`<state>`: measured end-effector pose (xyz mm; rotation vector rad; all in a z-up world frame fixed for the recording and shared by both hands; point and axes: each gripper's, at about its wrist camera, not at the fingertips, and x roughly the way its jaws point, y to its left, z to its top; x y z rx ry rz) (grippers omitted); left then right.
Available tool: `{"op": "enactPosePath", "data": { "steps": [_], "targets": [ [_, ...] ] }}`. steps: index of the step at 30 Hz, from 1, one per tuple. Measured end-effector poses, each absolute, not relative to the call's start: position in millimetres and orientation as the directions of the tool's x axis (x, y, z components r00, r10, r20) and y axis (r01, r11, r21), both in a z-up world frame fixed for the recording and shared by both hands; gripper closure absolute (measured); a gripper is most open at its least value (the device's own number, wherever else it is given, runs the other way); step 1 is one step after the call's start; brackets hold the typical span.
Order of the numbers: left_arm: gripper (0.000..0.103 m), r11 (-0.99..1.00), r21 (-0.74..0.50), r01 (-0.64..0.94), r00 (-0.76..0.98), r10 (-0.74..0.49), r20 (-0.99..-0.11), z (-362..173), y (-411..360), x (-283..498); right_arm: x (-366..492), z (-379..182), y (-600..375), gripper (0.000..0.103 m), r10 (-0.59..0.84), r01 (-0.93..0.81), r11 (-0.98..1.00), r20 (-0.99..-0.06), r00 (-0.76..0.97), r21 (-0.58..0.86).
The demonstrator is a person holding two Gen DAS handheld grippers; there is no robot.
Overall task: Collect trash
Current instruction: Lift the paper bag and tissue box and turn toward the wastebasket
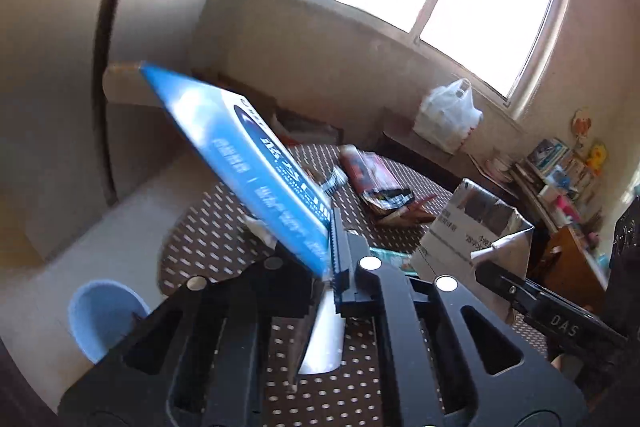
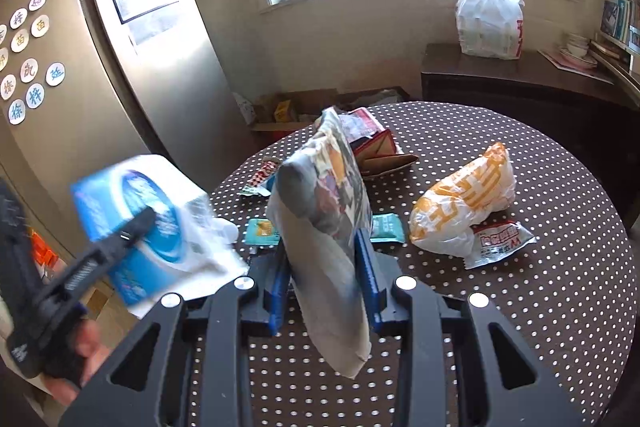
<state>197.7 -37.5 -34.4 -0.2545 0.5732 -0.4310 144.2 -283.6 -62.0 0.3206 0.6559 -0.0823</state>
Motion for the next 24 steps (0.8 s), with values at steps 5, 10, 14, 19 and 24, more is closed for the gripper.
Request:
{"op": "enactPosePath", "data": {
  "steps": [5,10,14,19,24],
  "targets": [
    [0.096,0.935,-0.216,0.282,0.846,-0.349,-0.404,-10,-20,176,149,-56,-258,0.072,0.079,0.107,0.957,-0.596,0.799,0.271],
    [0.096,0.969,-0.146,0.199,0.884,-0.242,-0.399,-4,10,166,158,-50,-216,0.072,0.162,0.004,0.962,-0.582,0.797,0.274],
    [0.096,0.982,-0.128,0.14,0.895,-0.181,-0.409,-6,40,160,167,-50,-178,0.072,0.235,-0.083,0.958,-0.584,0.777,0.275],
    [0.096,0.993,-0.108,0.046,0.894,-0.09,-0.439,-16,84,153,178,-53,-127,0.072,0.312,-0.178,0.945,-0.601,0.735,0.274],
    [0.096,0.994,-0.1,-0.044,0.872,-0.01,-0.49,-38,119,157,188,-63,-75,0.072,0.368,-0.26,0.93,-0.63,0.683,0.261]
  ]
}}
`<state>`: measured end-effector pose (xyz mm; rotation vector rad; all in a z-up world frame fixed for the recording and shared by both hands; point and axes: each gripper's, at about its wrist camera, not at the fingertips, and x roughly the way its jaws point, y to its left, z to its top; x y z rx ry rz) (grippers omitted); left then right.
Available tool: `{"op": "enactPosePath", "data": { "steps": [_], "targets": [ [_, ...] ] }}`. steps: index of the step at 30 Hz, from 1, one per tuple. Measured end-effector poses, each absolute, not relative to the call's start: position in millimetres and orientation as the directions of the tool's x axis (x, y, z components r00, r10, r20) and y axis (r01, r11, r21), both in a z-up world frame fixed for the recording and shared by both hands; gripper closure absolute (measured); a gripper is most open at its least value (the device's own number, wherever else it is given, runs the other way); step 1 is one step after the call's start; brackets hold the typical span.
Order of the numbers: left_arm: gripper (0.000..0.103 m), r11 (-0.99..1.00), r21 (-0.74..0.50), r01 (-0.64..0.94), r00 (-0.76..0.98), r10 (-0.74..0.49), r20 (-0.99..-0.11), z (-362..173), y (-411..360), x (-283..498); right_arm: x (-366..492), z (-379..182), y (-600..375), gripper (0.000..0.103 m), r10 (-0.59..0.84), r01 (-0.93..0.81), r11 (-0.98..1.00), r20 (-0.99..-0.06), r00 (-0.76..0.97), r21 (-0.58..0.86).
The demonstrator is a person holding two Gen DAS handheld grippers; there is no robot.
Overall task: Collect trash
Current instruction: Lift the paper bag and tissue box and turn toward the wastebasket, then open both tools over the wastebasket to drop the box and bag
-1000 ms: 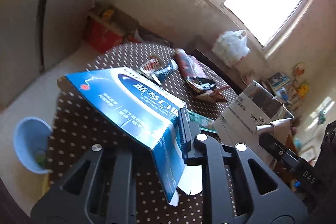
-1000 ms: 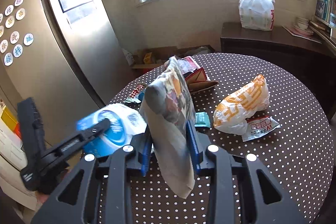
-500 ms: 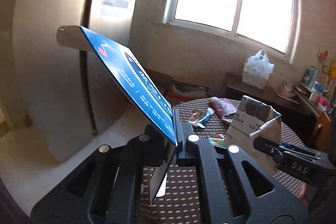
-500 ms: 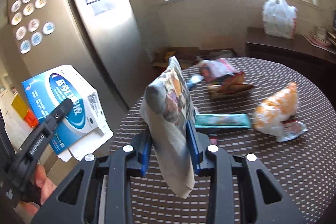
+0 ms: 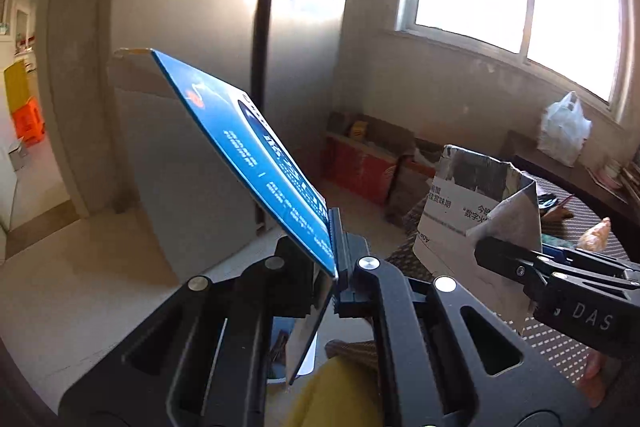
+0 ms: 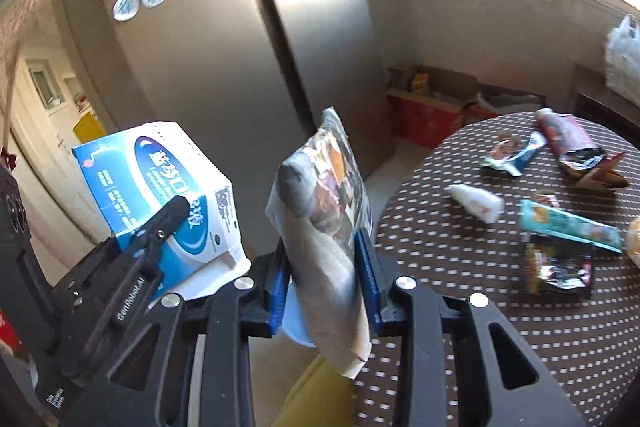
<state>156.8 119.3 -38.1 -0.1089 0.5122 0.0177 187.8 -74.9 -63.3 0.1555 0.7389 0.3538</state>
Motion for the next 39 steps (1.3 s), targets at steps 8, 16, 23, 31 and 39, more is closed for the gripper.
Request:
{"op": "enactPosePath", "data": {
  "steps": [8,16,23,31,39],
  "targets": [
    [0.096,0.99,-0.093,-0.102,0.81,0.028,-0.585,-80,148,176,205,-87,-32,0.072,0.38,-0.292,0.924,-0.684,0.623,0.247],
    [0.039,0.993,-0.031,-0.118,0.767,0.072,-0.638,-120,151,214,223,-100,-29,0.072,0.334,-0.243,0.942,-0.72,0.608,0.232],
    [0.039,0.984,-0.066,-0.167,0.745,0.082,-0.662,-136,175,221,235,-110,-21,0.072,0.31,-0.227,0.95,-0.75,0.584,0.216],
    [0.039,0.968,-0.058,-0.246,0.708,0.138,-0.693,-144,207,209,253,-132,18,0.072,0.342,-0.268,0.935,-0.794,0.502,0.234],
    [0.034,0.928,-0.06,-0.367,0.615,0.195,-0.764,-148,244,193,271,-151,55,0.044,0.354,-0.29,0.927,-0.815,0.46,0.239]
  ]
}}
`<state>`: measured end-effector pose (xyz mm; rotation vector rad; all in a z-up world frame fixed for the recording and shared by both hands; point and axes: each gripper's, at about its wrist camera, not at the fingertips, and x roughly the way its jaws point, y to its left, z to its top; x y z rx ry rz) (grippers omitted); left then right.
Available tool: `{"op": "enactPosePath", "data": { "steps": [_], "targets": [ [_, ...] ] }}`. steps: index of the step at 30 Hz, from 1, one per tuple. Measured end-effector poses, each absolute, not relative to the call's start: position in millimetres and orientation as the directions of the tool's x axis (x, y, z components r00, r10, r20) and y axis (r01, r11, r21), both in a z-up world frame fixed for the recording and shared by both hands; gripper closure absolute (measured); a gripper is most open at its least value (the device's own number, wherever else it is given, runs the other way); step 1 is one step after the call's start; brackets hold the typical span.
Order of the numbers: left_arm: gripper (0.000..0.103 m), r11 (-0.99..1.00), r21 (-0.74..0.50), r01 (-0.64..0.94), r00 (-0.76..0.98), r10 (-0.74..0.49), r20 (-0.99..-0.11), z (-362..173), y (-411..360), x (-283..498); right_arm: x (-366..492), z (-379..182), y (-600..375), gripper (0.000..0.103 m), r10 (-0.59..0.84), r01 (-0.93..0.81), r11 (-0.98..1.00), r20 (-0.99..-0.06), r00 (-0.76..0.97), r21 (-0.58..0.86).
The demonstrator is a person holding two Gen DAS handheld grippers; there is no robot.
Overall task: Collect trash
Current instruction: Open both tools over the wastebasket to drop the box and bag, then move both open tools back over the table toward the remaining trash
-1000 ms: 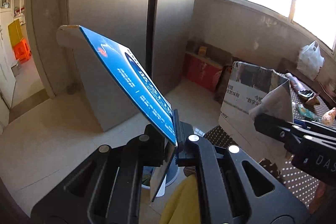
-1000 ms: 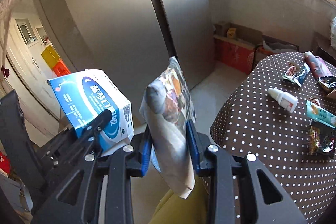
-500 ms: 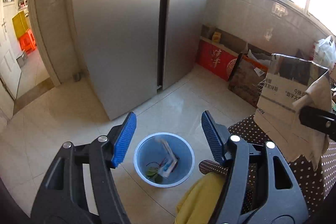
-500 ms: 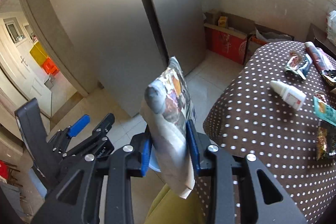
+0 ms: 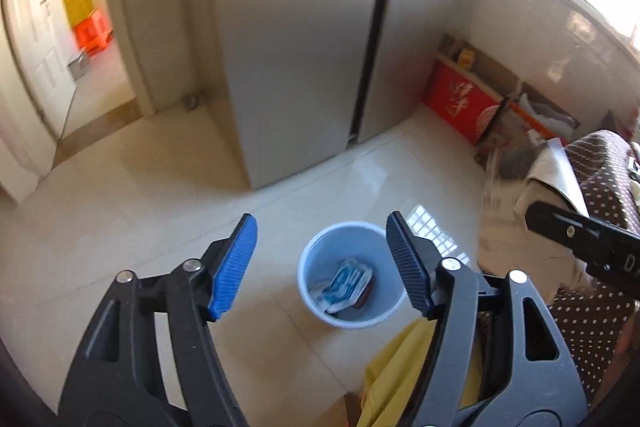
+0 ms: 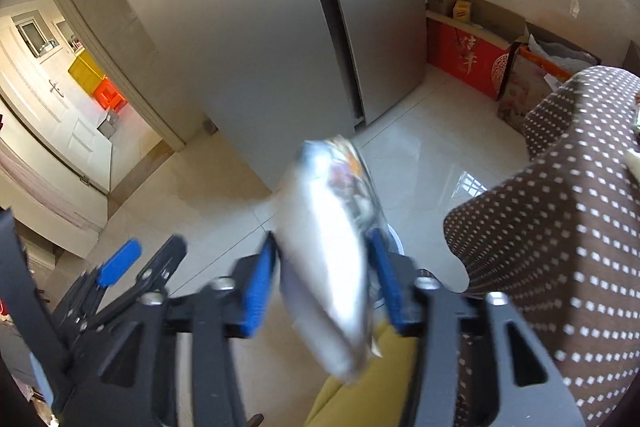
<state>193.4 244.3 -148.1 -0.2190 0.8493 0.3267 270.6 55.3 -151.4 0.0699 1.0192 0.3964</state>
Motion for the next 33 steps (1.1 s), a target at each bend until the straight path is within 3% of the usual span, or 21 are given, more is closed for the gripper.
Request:
{"op": "enactPosePath", "data": {
  "steps": [3,8,17,27,33],
  "targets": [
    [0.026,0.911,-0.053,-0.409,0.6,0.224,-0.768,-147,252,190,276,-158,65,0.033,0.326,-0.302,0.933,-0.817,0.476,0.197],
    [0.017,0.888,-0.026,-0.46,0.585,0.281,-0.761,-141,258,182,276,-167,61,0.031,0.317,-0.29,0.936,-0.835,0.449,0.199],
    [0.015,0.903,0.017,-0.429,0.559,0.28,-0.78,-126,234,180,255,-145,43,0.017,0.323,-0.306,0.934,-0.805,0.497,0.186],
    [0.015,0.922,0.033,-0.387,0.64,0.294,-0.71,-81,182,176,209,-95,-13,0.015,0.327,-0.31,0.939,-0.657,0.68,0.147],
    [0.01,0.958,-0.027,-0.284,0.685,0.183,-0.705,-61,134,180,186,-72,-74,0.013,0.287,-0.226,0.958,-0.581,0.761,0.178]
  ]
}}
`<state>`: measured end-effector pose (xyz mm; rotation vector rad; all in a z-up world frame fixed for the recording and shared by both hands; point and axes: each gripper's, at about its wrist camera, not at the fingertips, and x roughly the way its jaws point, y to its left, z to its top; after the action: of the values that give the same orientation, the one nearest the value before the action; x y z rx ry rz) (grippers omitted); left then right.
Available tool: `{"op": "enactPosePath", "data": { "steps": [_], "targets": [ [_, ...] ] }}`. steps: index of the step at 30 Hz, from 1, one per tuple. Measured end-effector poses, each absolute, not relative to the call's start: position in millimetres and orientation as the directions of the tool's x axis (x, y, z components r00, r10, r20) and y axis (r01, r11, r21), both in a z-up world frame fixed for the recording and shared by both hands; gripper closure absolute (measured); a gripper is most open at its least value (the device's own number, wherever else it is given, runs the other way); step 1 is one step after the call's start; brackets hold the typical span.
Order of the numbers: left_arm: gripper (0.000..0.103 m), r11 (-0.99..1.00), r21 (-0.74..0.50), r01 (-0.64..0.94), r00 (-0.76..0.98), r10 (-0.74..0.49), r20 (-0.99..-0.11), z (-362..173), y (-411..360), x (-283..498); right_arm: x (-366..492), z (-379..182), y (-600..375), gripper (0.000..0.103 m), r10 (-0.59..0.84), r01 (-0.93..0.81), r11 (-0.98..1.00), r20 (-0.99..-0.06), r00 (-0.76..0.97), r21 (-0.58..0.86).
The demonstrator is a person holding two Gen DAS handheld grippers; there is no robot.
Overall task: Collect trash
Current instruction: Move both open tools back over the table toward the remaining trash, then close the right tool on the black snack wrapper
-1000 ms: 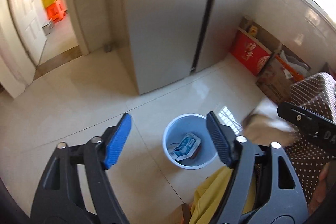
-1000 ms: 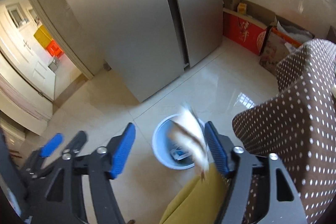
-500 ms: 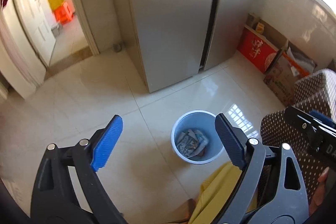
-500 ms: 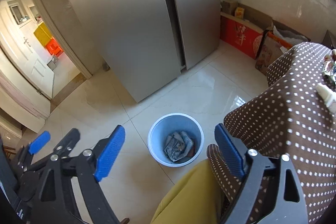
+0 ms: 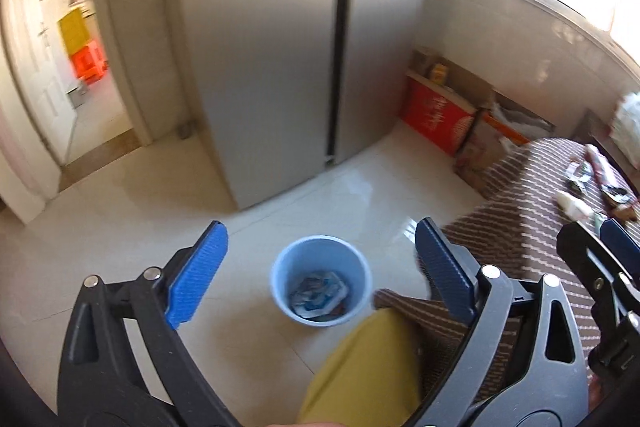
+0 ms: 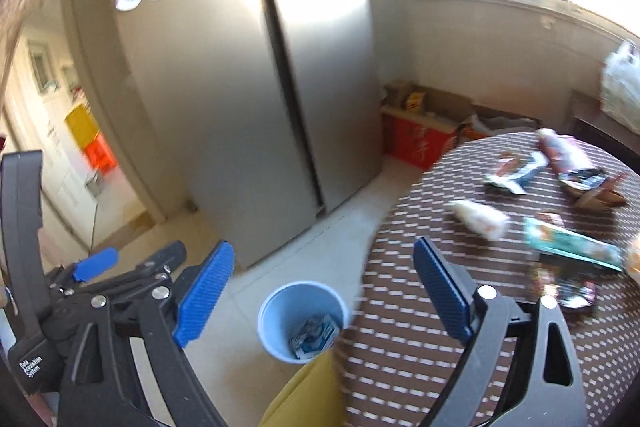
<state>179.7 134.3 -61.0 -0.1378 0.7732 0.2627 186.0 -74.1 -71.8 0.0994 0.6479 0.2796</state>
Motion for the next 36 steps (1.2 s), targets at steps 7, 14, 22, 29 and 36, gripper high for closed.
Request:
{"op": "enactPosePath", "data": {
  "steps": [7,14,22,29,36],
  "targets": [
    [0.01,0.994,0.051,-0.094,0.747,0.104,-0.657,-49,49,191,174,-68,-142,0.013,0.072,-0.022,0.996,-0.596,0.8,0.09],
    [0.01,0.998,-0.024,0.062,0.756,-0.062,-0.651,-48,-9,203,162,-79,-220,0.01,-0.067,0.166,0.98,-0.609,0.79,0.108],
    [0.01,0.99,-0.007,0.14,0.737,-0.109,-0.667,-62,-55,213,164,-104,-257,0.009,-0.112,0.232,0.969,-0.676,0.729,0.089],
    [0.011,0.994,0.009,0.108,0.73,-0.073,-0.68,-70,-40,221,193,-127,-241,0.009,-0.053,0.206,0.973,-0.761,0.647,0.107],
    [0.011,0.998,-0.009,0.063,0.733,-0.052,-0.678,-75,-10,226,221,-137,-207,0.009,-0.071,0.147,0.989,-0.79,0.609,0.025]
  ]
}}
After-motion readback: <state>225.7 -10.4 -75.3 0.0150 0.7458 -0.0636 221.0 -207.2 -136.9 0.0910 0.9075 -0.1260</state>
